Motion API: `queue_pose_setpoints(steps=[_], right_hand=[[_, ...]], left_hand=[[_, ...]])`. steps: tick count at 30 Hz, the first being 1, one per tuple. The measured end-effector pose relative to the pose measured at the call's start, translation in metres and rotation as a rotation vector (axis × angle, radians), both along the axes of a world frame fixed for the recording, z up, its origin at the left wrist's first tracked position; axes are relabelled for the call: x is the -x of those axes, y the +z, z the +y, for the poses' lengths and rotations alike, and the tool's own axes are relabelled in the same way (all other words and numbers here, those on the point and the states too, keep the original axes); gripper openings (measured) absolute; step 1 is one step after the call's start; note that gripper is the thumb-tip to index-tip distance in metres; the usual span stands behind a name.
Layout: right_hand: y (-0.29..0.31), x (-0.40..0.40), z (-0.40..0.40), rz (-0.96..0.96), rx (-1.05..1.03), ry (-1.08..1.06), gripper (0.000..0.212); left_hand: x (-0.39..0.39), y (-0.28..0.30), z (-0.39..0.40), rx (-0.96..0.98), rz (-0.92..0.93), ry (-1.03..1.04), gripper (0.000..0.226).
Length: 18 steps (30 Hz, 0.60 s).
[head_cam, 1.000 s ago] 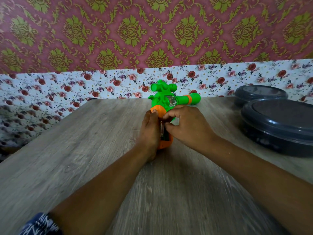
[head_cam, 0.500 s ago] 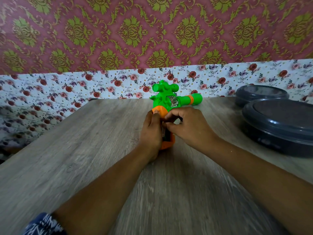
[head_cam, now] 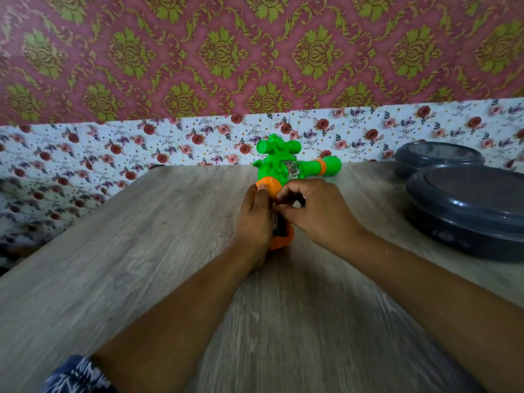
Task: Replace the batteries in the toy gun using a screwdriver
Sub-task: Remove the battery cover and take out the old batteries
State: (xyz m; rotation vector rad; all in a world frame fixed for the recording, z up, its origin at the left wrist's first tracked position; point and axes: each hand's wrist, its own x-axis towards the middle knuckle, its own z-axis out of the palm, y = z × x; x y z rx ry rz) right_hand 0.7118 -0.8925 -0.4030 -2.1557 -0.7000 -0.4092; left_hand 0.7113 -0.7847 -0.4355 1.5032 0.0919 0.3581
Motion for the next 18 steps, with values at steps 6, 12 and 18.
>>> queue_pose_setpoints(steps=[6,12,18], right_hand=[[-0.004,-0.001,0.002,-0.019,-0.015,-0.048,0.003],[-0.011,0.001,0.006,-0.056,-0.089,-0.144,0.016],[-0.006,0.001,0.012,0.058,-0.202,-0.223,0.017]], left_hand=[[0.005,0.005,-0.003,-0.040,-0.009,0.008,0.037],[0.007,0.006,-0.005,-0.069,-0.022,-0.006,0.032],[0.006,0.004,-0.004,-0.080,-0.029,-0.004,0.035]])
